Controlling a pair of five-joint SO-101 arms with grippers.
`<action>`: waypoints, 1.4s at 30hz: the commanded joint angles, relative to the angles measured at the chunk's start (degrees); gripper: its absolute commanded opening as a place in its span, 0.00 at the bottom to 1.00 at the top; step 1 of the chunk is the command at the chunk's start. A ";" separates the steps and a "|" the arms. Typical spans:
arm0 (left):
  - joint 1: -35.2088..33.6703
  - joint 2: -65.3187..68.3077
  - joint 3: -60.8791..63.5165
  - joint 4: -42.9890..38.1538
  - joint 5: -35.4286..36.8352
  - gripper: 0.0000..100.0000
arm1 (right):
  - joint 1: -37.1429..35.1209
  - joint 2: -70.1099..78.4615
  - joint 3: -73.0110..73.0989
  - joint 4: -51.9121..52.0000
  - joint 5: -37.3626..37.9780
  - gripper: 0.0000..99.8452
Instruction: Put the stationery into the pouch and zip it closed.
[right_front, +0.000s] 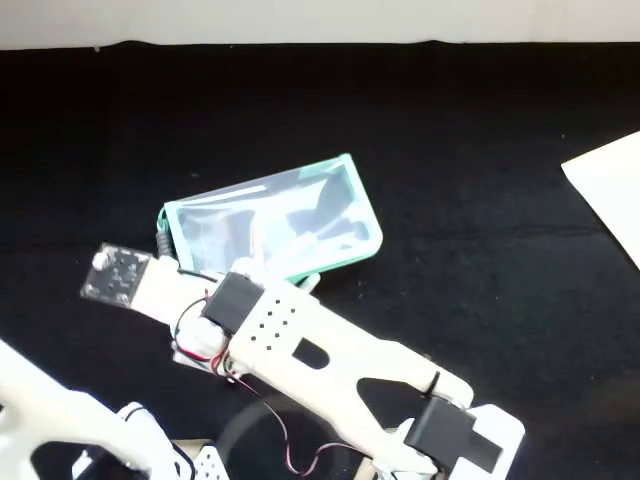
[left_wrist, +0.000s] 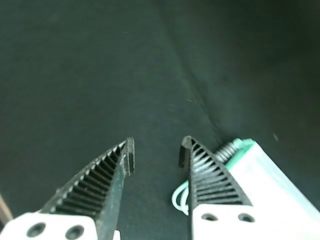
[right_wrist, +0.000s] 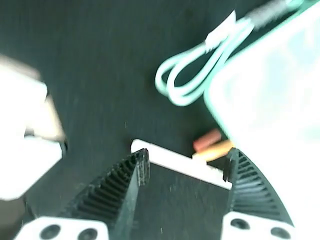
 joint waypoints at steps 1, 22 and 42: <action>-4.53 0.48 -1.27 -0.09 0.53 0.18 | 0.22 1.36 -0.75 -6.20 -6.07 0.25; -15.96 0.13 18.59 -10.37 0.26 0.18 | 0.40 23.43 -1.71 -27.21 -21.01 0.25; -15.87 0.13 18.68 -9.93 0.26 0.18 | -1.89 23.69 -12.53 -17.36 -38.24 0.25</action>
